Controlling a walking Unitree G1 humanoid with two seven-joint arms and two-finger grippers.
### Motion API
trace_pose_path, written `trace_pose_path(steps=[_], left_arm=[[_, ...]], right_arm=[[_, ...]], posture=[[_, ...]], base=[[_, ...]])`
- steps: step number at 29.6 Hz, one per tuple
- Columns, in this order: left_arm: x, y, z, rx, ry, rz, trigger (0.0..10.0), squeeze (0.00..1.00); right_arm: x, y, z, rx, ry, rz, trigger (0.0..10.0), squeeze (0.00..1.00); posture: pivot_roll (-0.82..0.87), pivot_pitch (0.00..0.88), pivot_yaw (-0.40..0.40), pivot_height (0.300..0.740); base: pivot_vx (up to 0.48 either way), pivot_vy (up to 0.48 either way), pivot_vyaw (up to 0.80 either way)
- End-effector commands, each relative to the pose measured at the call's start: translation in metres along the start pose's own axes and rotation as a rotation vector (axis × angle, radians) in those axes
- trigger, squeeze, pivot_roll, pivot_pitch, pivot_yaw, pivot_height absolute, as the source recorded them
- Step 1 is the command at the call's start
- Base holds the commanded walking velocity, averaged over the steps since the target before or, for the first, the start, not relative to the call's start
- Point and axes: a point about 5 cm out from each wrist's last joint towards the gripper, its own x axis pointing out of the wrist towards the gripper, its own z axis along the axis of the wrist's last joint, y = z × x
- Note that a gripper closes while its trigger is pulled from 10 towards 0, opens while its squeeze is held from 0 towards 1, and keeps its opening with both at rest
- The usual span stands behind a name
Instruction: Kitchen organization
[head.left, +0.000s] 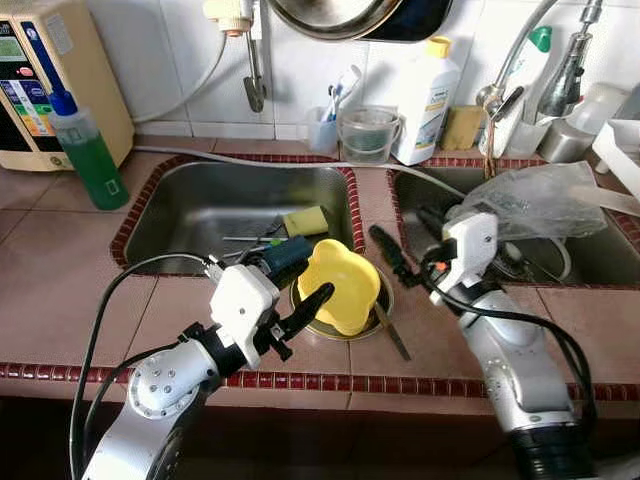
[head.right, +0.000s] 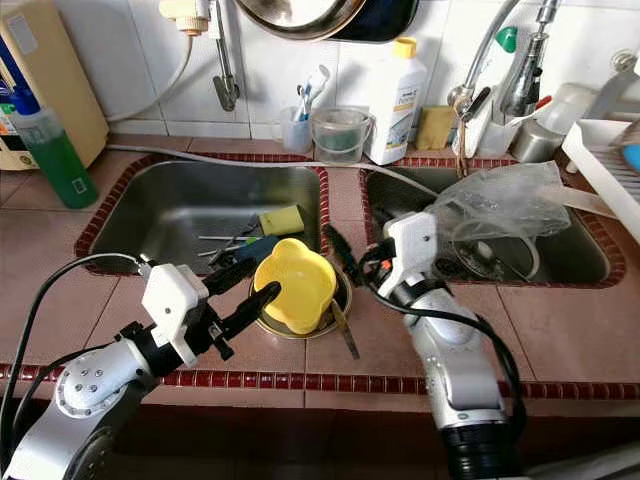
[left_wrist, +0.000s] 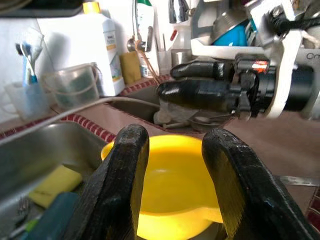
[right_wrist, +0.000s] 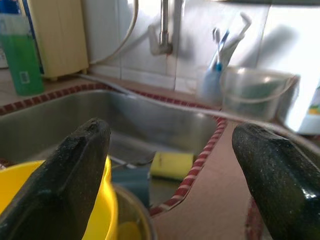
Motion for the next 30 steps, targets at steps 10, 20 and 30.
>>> trace_pose_path(steps=[10,20,30], left_arm=[[-0.002,0.001,0.008,0.016,-0.016,-0.015,10.0,0.0],[-0.002,0.0,0.012,-0.001,-0.021,-0.04,10.0,1.0],[-0.001,-0.004,0.015,0.018,-0.023,-0.047,10.0,0.0]], right_arm=[[0.01,0.005,-0.004,0.069,0.017,0.063,10.0,0.0],[0.013,0.011,-0.008,0.144,0.065,0.134,10.0,0.0],[0.009,0.023,0.0,0.165,0.125,0.19,10.0,0.0]], posture=[[0.01,0.105,-0.005,0.74],[0.01,0.102,-0.006,0.74],[0.02,0.102,-0.018,0.74]], base=[[0.0,0.0,0.0],[0.0,0.0,0.0],[0.0,0.0,0.0]])
